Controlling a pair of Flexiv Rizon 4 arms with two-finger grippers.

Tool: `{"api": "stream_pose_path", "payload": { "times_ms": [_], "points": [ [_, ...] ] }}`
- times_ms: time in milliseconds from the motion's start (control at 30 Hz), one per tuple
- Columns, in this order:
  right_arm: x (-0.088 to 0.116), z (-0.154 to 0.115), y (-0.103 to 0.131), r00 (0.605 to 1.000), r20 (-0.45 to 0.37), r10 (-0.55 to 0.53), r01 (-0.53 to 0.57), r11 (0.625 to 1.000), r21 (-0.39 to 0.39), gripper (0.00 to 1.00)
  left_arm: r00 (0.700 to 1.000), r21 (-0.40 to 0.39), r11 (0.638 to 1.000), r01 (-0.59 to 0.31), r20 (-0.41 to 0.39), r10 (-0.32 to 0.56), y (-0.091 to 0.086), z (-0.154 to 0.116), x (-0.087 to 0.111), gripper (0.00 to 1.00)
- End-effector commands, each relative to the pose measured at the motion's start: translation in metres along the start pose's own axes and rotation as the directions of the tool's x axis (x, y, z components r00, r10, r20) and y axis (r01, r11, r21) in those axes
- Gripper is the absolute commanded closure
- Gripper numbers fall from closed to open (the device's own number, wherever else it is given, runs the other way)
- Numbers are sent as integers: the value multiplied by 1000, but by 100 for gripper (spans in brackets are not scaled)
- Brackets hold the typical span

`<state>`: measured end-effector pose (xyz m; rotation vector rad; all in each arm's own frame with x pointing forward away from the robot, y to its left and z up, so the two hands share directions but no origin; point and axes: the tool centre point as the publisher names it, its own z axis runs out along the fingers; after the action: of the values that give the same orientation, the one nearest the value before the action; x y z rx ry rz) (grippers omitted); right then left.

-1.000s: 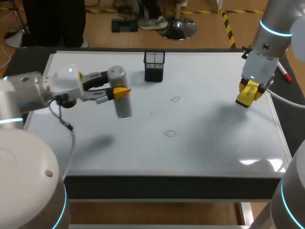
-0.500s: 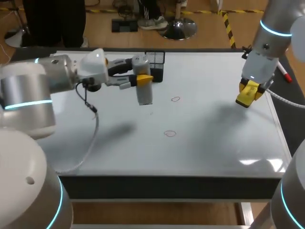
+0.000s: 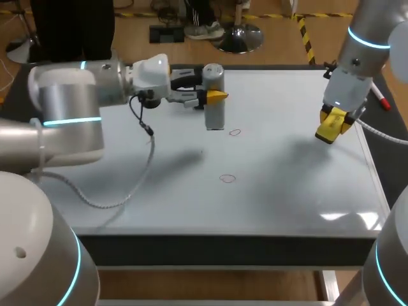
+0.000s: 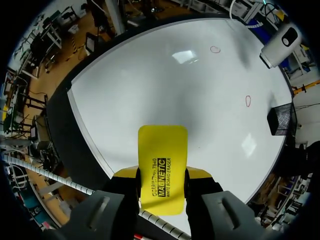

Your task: Pick up the inspection probe, press it on each red-marked spot on the whiteboard one by one, put down the probe, pick up the eraser, and wipe off all the red marks.

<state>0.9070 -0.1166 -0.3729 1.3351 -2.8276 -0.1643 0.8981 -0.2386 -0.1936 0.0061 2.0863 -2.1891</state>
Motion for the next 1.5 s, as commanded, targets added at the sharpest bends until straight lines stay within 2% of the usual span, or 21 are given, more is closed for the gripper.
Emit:
{"api": "stream_pose_path", "payload": {
  "times_ms": [33,333,700,800,1167,1500],
  "points": [
    [0,-1,-1,1000,-4,-2,2,1000,2,100,997,12,1000,-3,-76,4,11,22,-18,100],
    [0,-1,-1,1000,-4,-2,2,1000,2,100,991,16,1000,3,-134,-1,34,38,-34,100],
    [0,-1,-1,1000,-4,-2,2,1000,2,100,989,9,1000,22,-145,-21,63,47,-46,100],
    [0,-1,-1,1000,-4,-2,2,1000,2,100,988,29,999,23,-155,-18,69,46,-48,100],
    [0,-1,-1,1000,-4,-2,2,1000,2,100,987,29,999,36,-156,-31,82,44,-47,100],
    [0,-1,-1,1000,-4,-2,2,1000,2,100,987,11,999,38,-158,-36,86,49,-44,100]
  ]
}}
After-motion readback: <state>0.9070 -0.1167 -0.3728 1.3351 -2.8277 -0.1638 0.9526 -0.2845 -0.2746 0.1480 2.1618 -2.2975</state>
